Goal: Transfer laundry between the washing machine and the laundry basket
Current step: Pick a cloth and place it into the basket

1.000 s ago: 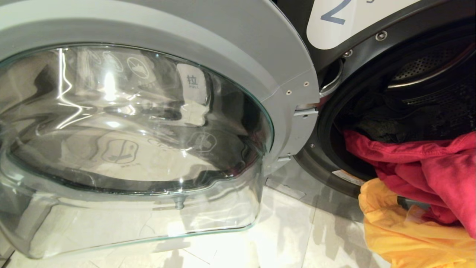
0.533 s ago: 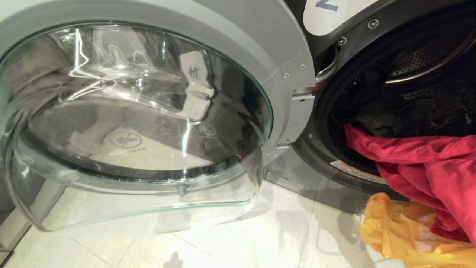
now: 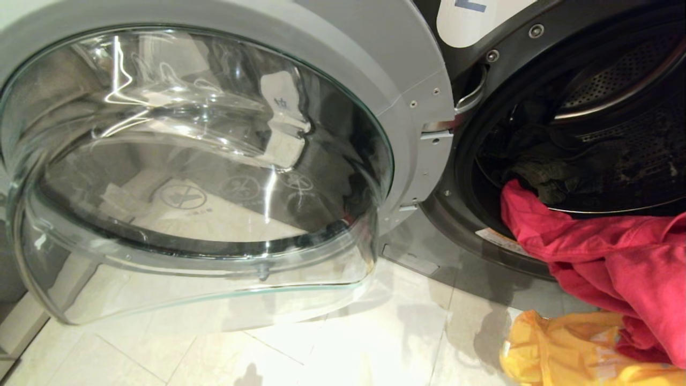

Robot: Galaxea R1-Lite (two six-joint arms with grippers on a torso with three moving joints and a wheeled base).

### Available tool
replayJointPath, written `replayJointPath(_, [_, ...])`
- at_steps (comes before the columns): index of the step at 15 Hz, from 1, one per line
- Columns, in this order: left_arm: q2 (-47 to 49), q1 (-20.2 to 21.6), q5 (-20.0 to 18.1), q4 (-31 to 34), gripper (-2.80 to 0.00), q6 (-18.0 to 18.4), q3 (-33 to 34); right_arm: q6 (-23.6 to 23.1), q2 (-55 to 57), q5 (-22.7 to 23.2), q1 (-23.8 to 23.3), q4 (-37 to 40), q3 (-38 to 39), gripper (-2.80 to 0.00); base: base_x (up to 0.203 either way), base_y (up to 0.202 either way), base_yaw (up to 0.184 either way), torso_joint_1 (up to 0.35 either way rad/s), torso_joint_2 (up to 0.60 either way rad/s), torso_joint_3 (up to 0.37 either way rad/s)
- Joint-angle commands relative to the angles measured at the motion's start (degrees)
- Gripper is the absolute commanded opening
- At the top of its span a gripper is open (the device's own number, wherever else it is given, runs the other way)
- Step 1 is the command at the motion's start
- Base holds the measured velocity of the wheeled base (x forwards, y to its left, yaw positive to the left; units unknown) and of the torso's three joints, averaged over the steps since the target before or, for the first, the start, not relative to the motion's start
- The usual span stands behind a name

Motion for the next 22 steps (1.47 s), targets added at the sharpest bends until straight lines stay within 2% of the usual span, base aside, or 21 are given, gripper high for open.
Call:
replayJointPath(1, [0.0, 0.0, 0.0, -0.1, -2.8, 0.0, 0.3, -0.9, 0.2, -0.1, 0.0, 0.1, 0.2, -2.8, 0.0, 0.0, 0.0, 0.0, 0.0, 0.0])
replayJointPath(4, [0.0, 0.0, 0.0, -0.1, -2.8, 0.0, 0.4, -1.1, 0.2, -0.2, 0.0, 0.1, 0.4, -2.8, 0.002, 0.002, -0.072, 0.0, 0.0, 0.002])
replayJointPath(14, [0.0, 0.0, 0.0, -0.1, -2.8, 0.0, 0.3, -1.5, 0.2, -0.2, 0.3, 0.0, 1.1, -2.8, -0.001, 0.007, -0.176, 0.004, 0.0, 0.001])
replayJointPath(17, [0.0, 0.0, -0.1, 0.0, -2.8, 0.0, 0.3, -5.0, 0.2, -0.9, 0.1, -2.1, 2.0, -2.8, 0.0, 0.006, -0.153, 0.003, 0.01, 0.004])
replayJointPath(18, [0.0, 0.0, -0.1, 0.0, -2.8, 0.0, 0.3, -6.0, 0.5, -3.2, 0.0, -4.2, 1.9, -2.8, 0.0, 0.004, -0.091, 0.006, 0.0, 0.001])
replayJointPath(19, [0.0, 0.0, -0.1, 0.0, -2.8, -0.1, 0.3, -6.7, 1.6, -6.2, 0.0, -6.5, 0.5, -2.8, 0.0, 0.0, 0.0, 0.0, 0.0, 0.0])
replayJointPath(22, [0.0, 0.0, -0.1, 0.0, -2.8, 0.0, 0.3, -7.2, 6.8, -8.6, -0.1, -8.4, -9.6, -2.8, 0.0, 0.0, 0.0, 0.0, 0.0, 0.0])
